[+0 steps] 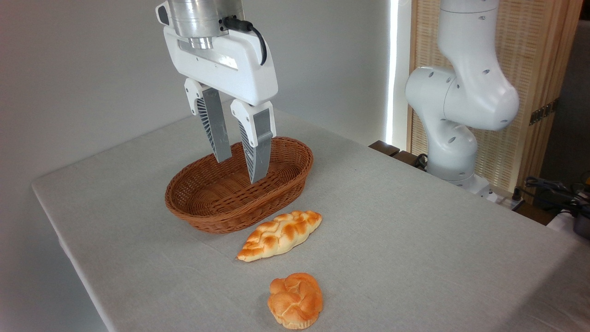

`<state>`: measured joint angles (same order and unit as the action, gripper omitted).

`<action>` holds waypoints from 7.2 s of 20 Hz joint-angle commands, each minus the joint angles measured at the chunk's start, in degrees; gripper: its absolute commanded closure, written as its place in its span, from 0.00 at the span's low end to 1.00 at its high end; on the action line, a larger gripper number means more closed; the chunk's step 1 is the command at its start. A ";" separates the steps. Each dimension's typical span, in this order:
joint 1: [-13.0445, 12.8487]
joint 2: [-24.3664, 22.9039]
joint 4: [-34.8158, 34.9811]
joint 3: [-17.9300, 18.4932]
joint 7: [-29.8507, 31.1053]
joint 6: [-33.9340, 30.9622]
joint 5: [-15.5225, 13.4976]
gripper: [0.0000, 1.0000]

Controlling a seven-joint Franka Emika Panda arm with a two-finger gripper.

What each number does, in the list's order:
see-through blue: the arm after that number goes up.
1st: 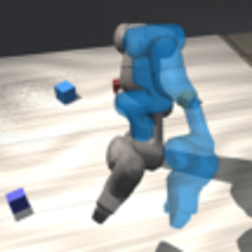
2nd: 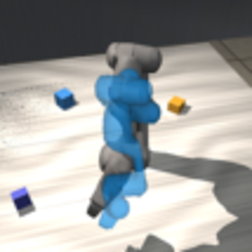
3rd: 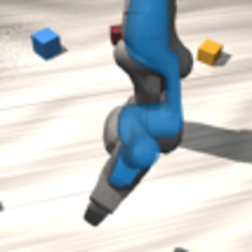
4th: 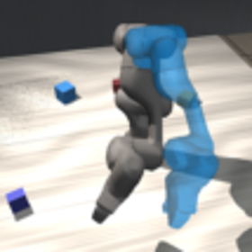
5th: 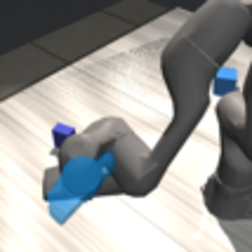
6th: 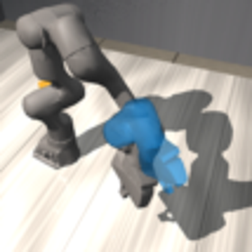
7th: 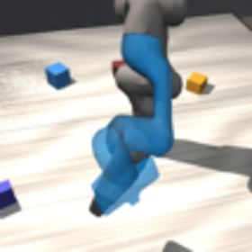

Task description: Put bread into the basket

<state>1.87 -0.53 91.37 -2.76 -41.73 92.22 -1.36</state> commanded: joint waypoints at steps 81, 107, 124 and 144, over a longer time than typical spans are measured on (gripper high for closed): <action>-3.54 -6.59 38.80 2.32 -8.10 26.25 -7.26 0.65; -3.37 -6.59 22.64 6.10 -9.42 5.71 -10.76 0.87; -5.48 0.18 21.05 -9.81 5.43 15.09 -15.00 0.11; -4.86 -2.11 9.63 -3.50 1.05 6.04 -5.86 0.00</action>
<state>-2.83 -2.75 105.68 -9.10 -37.66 101.12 -10.57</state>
